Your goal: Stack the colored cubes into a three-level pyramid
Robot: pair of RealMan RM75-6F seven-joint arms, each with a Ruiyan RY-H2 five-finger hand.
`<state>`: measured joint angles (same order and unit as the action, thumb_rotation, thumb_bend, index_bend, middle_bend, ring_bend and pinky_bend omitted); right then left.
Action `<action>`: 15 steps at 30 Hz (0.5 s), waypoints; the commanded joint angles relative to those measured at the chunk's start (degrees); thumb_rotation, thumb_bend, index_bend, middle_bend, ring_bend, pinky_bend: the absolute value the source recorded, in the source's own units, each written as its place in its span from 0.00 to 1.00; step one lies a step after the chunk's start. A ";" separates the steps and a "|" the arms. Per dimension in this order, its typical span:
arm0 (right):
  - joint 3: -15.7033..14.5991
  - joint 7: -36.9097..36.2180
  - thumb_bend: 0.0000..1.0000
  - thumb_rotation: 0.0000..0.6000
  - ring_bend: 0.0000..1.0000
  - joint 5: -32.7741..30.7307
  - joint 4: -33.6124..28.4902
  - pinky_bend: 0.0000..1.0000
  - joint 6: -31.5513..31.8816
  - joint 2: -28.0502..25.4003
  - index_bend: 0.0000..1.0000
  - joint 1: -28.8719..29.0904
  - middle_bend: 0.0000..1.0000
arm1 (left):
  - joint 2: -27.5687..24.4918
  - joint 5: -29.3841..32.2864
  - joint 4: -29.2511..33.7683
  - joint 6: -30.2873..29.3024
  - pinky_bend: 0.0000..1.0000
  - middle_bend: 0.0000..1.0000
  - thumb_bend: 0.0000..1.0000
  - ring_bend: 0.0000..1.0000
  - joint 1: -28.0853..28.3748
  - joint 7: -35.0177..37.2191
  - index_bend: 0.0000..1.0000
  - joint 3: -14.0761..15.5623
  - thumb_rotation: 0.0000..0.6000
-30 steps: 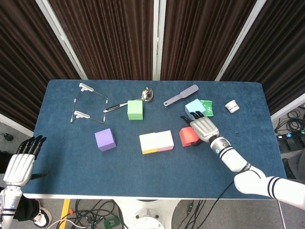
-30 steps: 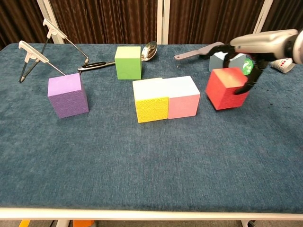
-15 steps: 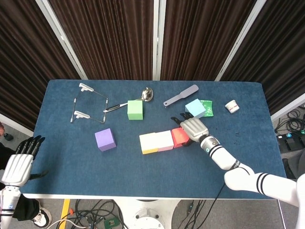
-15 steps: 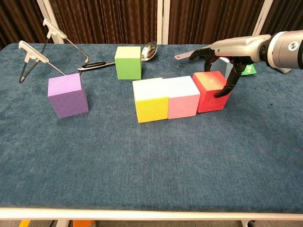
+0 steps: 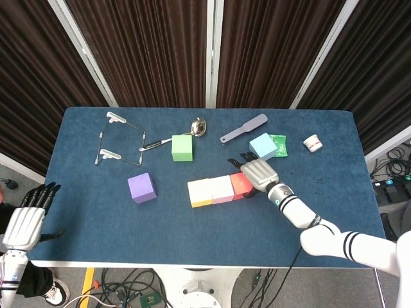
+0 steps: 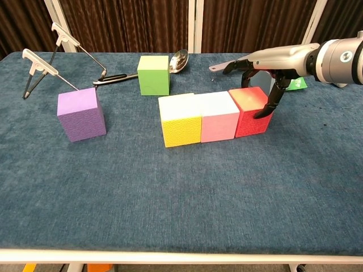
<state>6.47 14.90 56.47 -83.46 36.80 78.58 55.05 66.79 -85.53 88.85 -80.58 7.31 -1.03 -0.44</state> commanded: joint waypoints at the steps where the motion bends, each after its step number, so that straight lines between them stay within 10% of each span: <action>1: -0.04 0.00 0.11 1.00 0.00 -0.05 0.14 0.00 -0.03 0.12 0.00 0.15 0.45 | -0.05 0.04 -0.04 -0.11 0.10 0.05 0.00 0.00 -0.09 0.11 0.03 -0.01 1.00; 15: -0.19 -0.22 0.11 1.00 0.00 -0.38 0.40 0.00 0.07 0.86 0.00 0.72 0.45 | -0.01 -0.05 -0.33 -0.31 0.10 0.05 0.00 0.00 -0.30 0.40 0.03 0.07 1.00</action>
<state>6.28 14.68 56.09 -83.07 36.87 79.44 55.76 66.77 -85.58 88.52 -80.90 7.01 -0.63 -0.37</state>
